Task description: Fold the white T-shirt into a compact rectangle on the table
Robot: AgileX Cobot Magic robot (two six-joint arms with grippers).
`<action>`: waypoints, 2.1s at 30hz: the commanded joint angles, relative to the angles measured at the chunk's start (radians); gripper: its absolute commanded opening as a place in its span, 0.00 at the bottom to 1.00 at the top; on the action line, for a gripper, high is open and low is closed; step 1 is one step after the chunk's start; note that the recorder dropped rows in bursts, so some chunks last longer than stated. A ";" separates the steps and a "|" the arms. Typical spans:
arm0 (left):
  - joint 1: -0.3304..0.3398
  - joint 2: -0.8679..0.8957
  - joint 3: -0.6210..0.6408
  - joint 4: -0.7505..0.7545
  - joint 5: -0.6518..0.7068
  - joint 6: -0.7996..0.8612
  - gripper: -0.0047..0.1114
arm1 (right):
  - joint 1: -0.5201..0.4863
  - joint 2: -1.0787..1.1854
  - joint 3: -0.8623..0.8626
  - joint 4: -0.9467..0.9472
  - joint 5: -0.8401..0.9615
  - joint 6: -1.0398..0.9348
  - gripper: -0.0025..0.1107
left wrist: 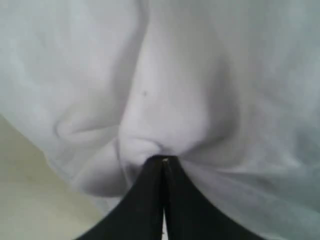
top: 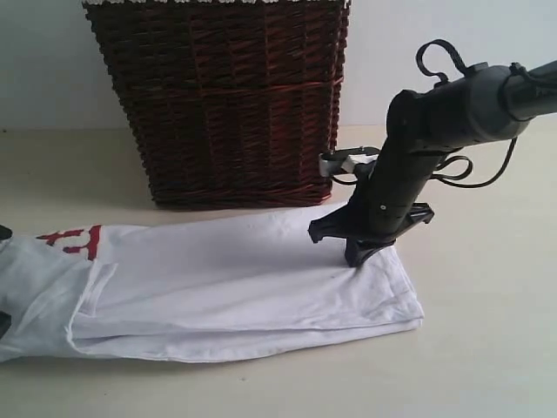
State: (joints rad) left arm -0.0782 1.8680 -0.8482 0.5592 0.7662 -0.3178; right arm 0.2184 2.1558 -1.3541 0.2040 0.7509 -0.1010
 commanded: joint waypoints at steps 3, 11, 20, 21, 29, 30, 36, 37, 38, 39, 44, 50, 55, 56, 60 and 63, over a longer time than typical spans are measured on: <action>0.029 -0.027 -0.046 -0.010 -0.070 -0.027 0.04 | -0.031 0.054 0.040 -0.103 0.039 -0.001 0.02; 0.074 -0.206 -0.046 -0.053 -0.298 -0.125 0.04 | -0.031 0.043 0.040 -0.108 0.139 -0.003 0.02; 0.328 -0.233 -0.046 -0.253 -0.354 -0.119 0.40 | -0.031 -0.108 0.040 -0.077 0.159 -0.003 0.02; 0.358 -0.231 -0.046 -0.291 -0.376 -0.091 0.43 | -0.031 -0.130 0.040 -0.064 0.159 -0.003 0.02; 0.417 -0.091 -0.138 -0.781 -0.305 0.439 0.43 | -0.031 -0.349 0.040 -0.011 0.198 -0.032 0.33; 0.417 -0.065 -0.157 -0.841 -0.290 0.493 0.44 | -0.031 -0.371 0.040 0.008 0.211 -0.034 0.40; 0.474 0.035 -0.217 -0.975 -0.297 0.588 0.44 | -0.031 -0.524 0.040 0.136 0.291 -0.090 0.56; 0.486 0.050 -0.224 -0.995 -0.286 0.614 0.44 | -0.031 -0.544 0.040 0.142 0.287 -0.090 0.56; 0.495 0.064 -0.229 -1.019 -0.275 0.642 0.44 | -0.031 -0.560 0.040 0.150 0.284 -0.090 0.56; 0.507 0.077 -0.235 -1.046 -0.267 0.681 0.44 | -0.031 -0.572 0.040 0.159 0.284 -0.093 0.56; 0.558 0.142 -0.261 -1.203 -0.205 0.848 0.44 | -0.031 -0.592 0.040 0.165 0.286 -0.097 0.56; 0.558 0.210 -0.283 -1.360 -0.110 1.053 0.44 | -0.031 -0.592 0.040 0.181 0.302 -0.108 0.56; 0.558 0.262 -0.283 -1.311 -0.097 1.065 0.44 | -0.031 -0.592 0.040 0.181 0.300 -0.107 0.56; 0.558 0.276 -0.283 -1.310 -0.082 1.075 0.44 | -0.031 -0.592 0.040 0.181 0.300 -0.107 0.56; 0.556 0.301 -0.283 -1.322 -0.065 1.094 0.40 | -0.031 -0.592 0.040 0.186 0.298 -0.107 0.56; 0.556 0.297 -0.287 -1.328 -0.054 1.096 0.26 | -0.031 -0.592 0.040 0.188 0.298 -0.107 0.56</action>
State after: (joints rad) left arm 0.4832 2.1085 -1.1596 -0.8335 0.6915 0.7755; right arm 0.1916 1.5716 -1.3140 0.3851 1.0505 -0.1986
